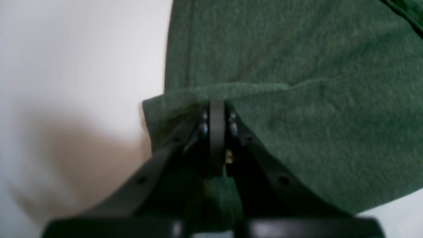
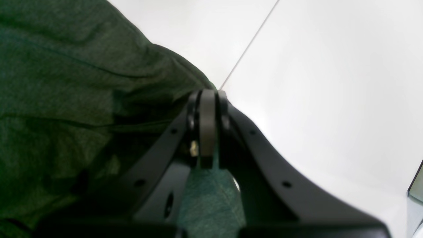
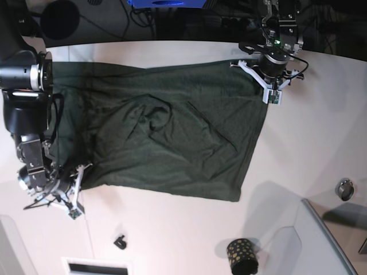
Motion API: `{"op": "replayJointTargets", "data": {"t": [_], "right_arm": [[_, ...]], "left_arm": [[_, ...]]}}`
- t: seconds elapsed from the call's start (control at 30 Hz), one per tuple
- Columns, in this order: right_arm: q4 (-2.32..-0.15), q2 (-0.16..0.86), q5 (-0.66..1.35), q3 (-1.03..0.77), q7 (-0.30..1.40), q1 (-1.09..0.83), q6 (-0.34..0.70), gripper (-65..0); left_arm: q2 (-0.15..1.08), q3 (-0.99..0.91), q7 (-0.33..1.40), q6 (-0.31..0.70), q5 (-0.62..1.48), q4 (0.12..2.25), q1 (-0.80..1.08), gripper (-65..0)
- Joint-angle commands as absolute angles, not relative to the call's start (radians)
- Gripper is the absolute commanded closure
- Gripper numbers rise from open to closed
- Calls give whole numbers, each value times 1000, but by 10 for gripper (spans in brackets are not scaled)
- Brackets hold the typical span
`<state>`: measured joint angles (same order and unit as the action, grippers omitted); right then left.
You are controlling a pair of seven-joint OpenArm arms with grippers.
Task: Layout the t-shirt on the table in an organized manner, then fold the t-shirt properly
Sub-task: 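Pull the held shirt edges apart with both grippers to flatten it, then move the right gripper to the shirt corner and grasp it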
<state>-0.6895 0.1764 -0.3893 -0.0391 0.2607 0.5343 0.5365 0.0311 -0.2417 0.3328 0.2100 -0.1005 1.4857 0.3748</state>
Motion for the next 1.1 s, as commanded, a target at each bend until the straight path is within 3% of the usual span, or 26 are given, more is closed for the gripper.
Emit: {"op": "replayJointTargets", "data": {"t": [0.0, 0.07, 0.2, 0.3, 0.33, 0.47, 0.6, 0.63, 0.7, 0.73, 0.83, 1.07], "right_arm": [[-704, 185, -381, -41, 240, 576, 499, -17], [-704, 185, -381, -41, 240, 576, 450, -90], [-705, 183, -381, -41, 239, 575, 401, -327], [-722, 188, -380, -45, 237, 578, 404, -450], [-748, 194, -380, -48, 232, 578, 404, -461], [-931, 217, -378, -84, 280, 513, 407, -420], [-1227, 206, -377, -252, 453, 354, 432, -318], [-1285, 200, -377, -277, 490, 309, 464, -257], [-1374, 194, -377, -332, 555, 206, 555, -57], [-1405, 191, -377, -357, 575, 166, 593, 0], [-1465, 151, -377, -426, 624, 44, 690, -17], [-1469, 74, -377, -559, 624, -68, 698, -8]], "left_arm": [[36, -245, 312, 205, -97, 1506, 375, 0], [36, -245, 312, 205, -97, 1508, 375, 0], [36, -245, 314, 206, -96, 1521, 375, 0], [35, -245, 315, 206, -96, 1578, 392, 0], [35, -245, 315, 206, -96, 1604, 395, 0], [33, -245, 317, 206, -93, 1681, 409, 0], [36, -252, 317, 206, 44, 1721, 427, 0], [36, -260, 317, 206, 82, 1722, 429, 0], [38, -259, 317, 206, 120, 1701, 421, 0], [38, -255, 314, 206, 117, 1685, 420, 0], [38, -252, 314, 206, 90, 1630, 372, 0], [42, -209, 312, 208, 7, 1555, 302, 0]]}}
